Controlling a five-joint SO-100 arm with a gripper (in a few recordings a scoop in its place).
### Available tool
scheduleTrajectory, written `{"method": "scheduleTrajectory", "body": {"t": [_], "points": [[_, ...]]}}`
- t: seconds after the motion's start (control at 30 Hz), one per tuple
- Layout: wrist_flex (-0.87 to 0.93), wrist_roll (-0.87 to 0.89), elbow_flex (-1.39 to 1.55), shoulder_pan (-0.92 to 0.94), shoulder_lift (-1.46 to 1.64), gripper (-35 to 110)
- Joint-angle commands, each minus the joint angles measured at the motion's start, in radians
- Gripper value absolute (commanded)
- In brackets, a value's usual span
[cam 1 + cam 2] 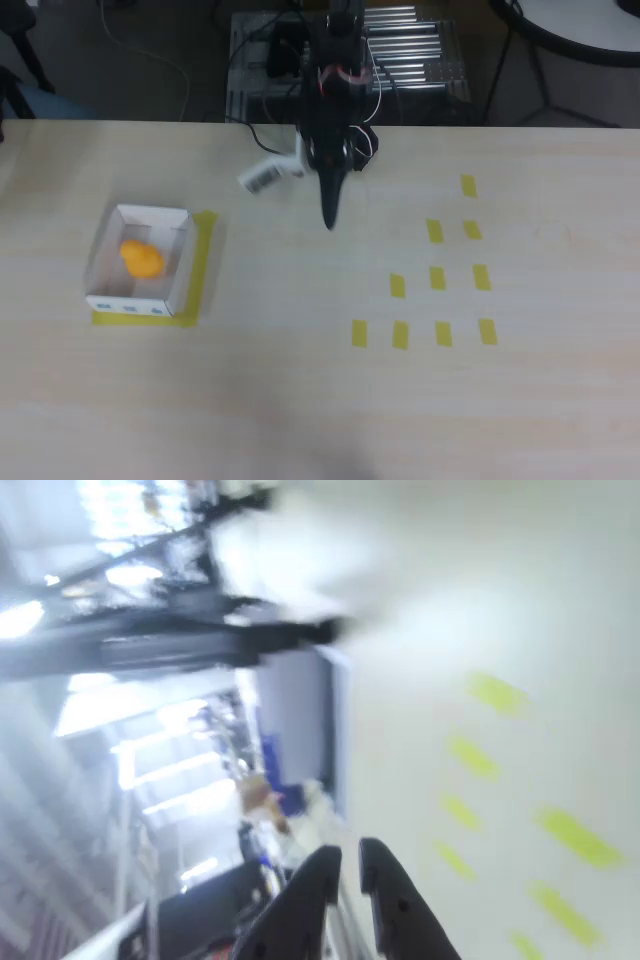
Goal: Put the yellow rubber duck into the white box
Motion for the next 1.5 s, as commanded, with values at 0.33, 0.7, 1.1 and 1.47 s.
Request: {"method": "scheduleTrajectory", "body": {"t": [0.33, 0.7, 1.1, 1.47], "points": [[0.273, 0.183, 0.242, -0.058, 0.282, 0], [0.284, 0.183, 0.241, -0.044, 0.282, 0], [0.284, 0.183, 0.241, -0.044, 0.282, 0], [0.284, 0.183, 0.241, -0.044, 0.282, 0]]}}
